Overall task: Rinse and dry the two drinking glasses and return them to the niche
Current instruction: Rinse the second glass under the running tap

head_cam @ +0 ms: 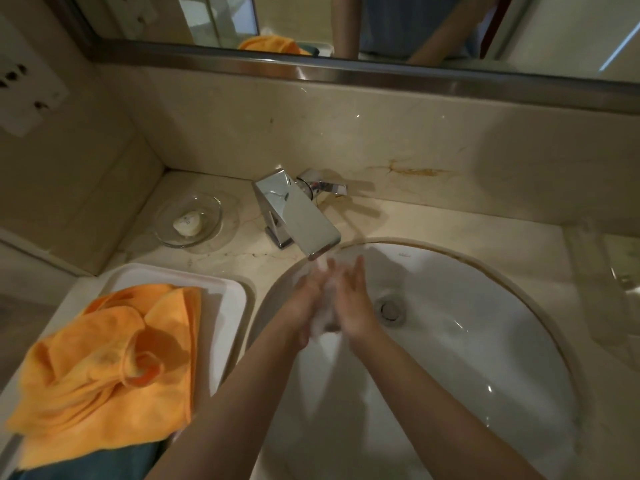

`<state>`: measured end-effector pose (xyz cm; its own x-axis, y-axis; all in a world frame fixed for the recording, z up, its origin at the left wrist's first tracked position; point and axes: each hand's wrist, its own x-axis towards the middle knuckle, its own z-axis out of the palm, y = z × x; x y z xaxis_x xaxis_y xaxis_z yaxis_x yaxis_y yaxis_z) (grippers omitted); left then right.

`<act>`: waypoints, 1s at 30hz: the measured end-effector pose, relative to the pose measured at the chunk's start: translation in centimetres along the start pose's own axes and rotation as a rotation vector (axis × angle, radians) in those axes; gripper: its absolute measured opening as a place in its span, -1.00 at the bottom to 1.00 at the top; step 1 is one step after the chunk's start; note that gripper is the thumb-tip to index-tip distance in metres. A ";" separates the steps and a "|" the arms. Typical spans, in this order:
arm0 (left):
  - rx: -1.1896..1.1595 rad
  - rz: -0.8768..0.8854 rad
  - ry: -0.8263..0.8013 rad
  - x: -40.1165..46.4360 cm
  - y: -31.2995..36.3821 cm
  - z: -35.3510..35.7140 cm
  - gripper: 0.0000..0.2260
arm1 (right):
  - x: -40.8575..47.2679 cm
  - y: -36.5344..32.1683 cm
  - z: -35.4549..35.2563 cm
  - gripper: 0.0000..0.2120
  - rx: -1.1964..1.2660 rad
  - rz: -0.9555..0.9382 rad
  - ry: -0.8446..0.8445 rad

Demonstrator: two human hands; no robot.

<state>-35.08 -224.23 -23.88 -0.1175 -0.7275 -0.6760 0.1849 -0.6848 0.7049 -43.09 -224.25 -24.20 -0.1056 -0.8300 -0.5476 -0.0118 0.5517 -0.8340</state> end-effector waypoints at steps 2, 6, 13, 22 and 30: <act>0.001 -0.009 0.006 -0.3 -0.5 0.6 -0.44 | 0.2 -0.9 -0.6 -0.53 0.116 0.225 0.006; 0.011 -0.006 0.068 -0.1 -1.3 0.9 -0.48 | 0.3 -0.5 -0.2 -0.54 0.248 0.241 0.053; 0.117 0.021 0.138 -0.3 -0.5 0.9 -0.61 | 0.0 0.6 0.0 -0.59 -0.002 0.147 0.022; 0.339 0.224 0.013 -1.7 0.9 1.1 -0.81 | 1.0 0.3 -1.4 -0.60 0.515 0.569 -0.205; 0.663 0.789 0.355 -1.8 -1.9 0.8 -0.74 | 1.0 1.8 0.2 -0.58 0.955 0.535 -0.128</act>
<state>-36.02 -221.67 -23.78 0.1118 -0.9913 0.0689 -0.4907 0.0052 0.8713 -43.01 -224.10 -26.25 0.2372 -0.5352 -0.8108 0.7838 0.5985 -0.1657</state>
